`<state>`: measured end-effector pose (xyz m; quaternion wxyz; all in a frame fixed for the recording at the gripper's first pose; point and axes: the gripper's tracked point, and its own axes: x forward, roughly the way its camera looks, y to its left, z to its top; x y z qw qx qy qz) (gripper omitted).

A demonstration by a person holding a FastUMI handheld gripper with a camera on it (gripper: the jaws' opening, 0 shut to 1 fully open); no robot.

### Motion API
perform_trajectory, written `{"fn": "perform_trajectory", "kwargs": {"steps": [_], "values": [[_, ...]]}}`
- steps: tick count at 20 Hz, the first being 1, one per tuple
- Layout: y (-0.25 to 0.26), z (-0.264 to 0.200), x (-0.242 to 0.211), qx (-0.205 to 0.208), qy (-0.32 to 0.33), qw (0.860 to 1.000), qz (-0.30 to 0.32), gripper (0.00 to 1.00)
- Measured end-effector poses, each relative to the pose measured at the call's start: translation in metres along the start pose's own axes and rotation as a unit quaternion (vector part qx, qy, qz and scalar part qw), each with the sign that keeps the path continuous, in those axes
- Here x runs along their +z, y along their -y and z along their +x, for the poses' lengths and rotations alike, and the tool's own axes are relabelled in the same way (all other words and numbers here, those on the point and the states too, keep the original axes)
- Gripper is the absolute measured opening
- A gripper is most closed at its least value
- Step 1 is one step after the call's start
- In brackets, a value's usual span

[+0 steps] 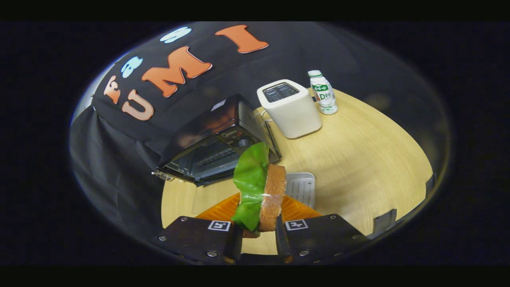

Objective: Open the toaster oven, put the food inside, and close the toaster oven door.

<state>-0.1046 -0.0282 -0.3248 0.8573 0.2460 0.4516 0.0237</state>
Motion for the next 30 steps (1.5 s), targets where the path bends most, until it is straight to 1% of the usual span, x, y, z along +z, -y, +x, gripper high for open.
{"fn": "perform_trajectory", "kwargs": {"steps": [4,11,15,17,21,24,28,30], "values": [[-0.036,0.018,-0.009,0.035,-0.013,0.999,-0.005,0.35],[-0.098,0.061,-0.021,0.100,-0.033,0.994,0.027,0.35],[-0.113,0.096,-0.024,0.113,-0.038,0.992,0.049,0.35],[-0.121,0.111,-0.022,0.123,-0.034,0.989,0.075,0.35],[-0.135,0.137,-0.002,0.155,0.007,0.979,0.134,0.35],[-0.140,0.162,0.007,0.165,0.030,0.969,0.184,0.35],[-0.148,0.187,0.019,0.177,0.071,0.958,0.216,0.35],[-0.144,0.194,0.027,0.168,0.096,0.956,0.220,0.35]]}}
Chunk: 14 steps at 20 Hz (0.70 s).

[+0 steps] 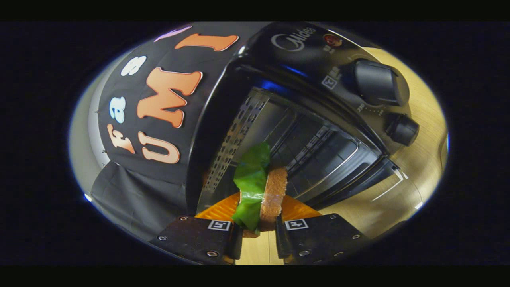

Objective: Open the toaster oven, put the food inside, and close the toaster oven door.

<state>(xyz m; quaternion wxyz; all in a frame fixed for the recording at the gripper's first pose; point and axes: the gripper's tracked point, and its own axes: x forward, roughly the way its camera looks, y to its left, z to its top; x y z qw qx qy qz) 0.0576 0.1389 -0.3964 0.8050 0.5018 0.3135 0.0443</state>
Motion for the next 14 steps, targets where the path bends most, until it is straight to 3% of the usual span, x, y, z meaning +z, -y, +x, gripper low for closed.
{"fn": "perform_trajectory", "kwargs": {"steps": [7,10,14], "values": [[0.003,0.018,0.004,-0.012,0.050,0.999,0.012,0.35],[0.003,0.021,0.011,-0.056,0.077,0.993,-0.066,0.44],[0.006,0.010,0.009,-0.106,0.071,0.981,-0.149,0.69]]}}
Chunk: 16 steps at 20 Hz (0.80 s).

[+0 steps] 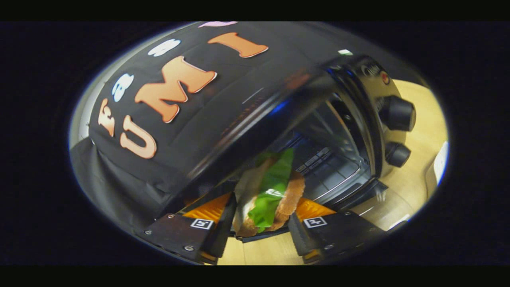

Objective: Open the toaster oven, put the food inside, and close the toaster oven door.

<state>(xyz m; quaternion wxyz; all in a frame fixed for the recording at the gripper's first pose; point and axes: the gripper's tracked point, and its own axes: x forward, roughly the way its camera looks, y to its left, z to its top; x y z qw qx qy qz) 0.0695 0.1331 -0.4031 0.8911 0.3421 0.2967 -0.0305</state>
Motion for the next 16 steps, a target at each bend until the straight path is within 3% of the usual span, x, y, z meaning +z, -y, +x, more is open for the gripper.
{"fn": "perform_trajectory", "kwargs": {"steps": [7,9,16], "values": [[0.009,-0.018,-0.003,-0.055,-0.048,0.989,-0.126,0.94],[0.014,-0.023,-0.006,-0.062,-0.061,0.988,-0.131,0.99],[0.021,-0.018,0.003,-0.085,-0.057,0.987,-0.124,1.00]]}}
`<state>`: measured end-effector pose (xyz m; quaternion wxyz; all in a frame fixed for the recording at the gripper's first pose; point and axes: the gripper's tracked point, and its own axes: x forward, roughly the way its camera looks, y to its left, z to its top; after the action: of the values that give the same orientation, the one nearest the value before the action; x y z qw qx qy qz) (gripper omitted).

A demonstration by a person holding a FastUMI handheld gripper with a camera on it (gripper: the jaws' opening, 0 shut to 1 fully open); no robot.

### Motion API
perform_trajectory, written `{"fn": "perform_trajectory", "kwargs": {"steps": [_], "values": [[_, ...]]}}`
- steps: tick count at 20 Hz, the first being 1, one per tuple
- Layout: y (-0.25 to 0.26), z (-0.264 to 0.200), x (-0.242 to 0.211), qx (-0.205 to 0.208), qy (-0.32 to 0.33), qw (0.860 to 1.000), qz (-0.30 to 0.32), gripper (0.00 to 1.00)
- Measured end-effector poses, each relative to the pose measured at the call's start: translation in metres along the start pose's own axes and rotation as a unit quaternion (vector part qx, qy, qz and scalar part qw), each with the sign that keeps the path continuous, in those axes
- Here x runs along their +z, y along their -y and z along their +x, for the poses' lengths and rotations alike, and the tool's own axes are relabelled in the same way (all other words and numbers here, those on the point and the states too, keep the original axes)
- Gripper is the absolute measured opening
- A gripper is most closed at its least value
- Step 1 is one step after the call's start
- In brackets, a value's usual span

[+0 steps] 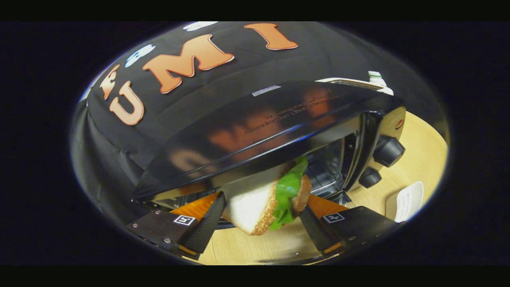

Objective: Open the toaster oven, put the food inside, and close the toaster oven door.

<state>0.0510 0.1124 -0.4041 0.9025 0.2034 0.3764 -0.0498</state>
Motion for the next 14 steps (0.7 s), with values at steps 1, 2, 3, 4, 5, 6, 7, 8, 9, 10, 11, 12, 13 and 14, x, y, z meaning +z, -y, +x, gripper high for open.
{"fn": "perform_trajectory", "kwargs": {"steps": [1,2,3,4,5,6,7,8,9,10,11,12,13,14], "values": [[-0.001,0.001,0.001,-0.002,0.009,1.000,-0.020,1.00],[0.000,0.000,0.004,-0.006,0.020,0.999,-0.045,1.00],[0.000,-0.003,0.003,-0.009,0.020,0.998,-0.056,1.00],[-0.002,-0.003,0.003,-0.009,0.019,0.998,-0.056,1.00],[0.001,-0.003,0.002,-0.012,0.011,0.998,-0.058,1.00],[0.002,-0.005,0.002,-0.017,0.001,0.998,-0.064,1.00],[0.004,-0.008,0.005,-0.022,-0.002,0.997,-0.070,1.00],[0.004,-0.010,0.005,-0.023,-0.016,0.997,-0.067,1.00],[0.002,-0.013,0.001,-0.014,-0.035,0.998,-0.047,1.00],[-0.004,-0.011,-0.001,0.007,-0.048,0.998,-0.025,1.00],[-0.007,-0.014,-0.004,0.022,-0.064,0.998,-0.007,1.00],[-0.004,-0.015,-0.005,0.030,-0.069,0.997,0.012,1.00],[-0.001,-0.016,-0.006,0.038,-0.076,0.996,0.031,0.99],[0.000,-0.018,-0.010,0.044,-0.090,0.994,0.045,0.99]]}}
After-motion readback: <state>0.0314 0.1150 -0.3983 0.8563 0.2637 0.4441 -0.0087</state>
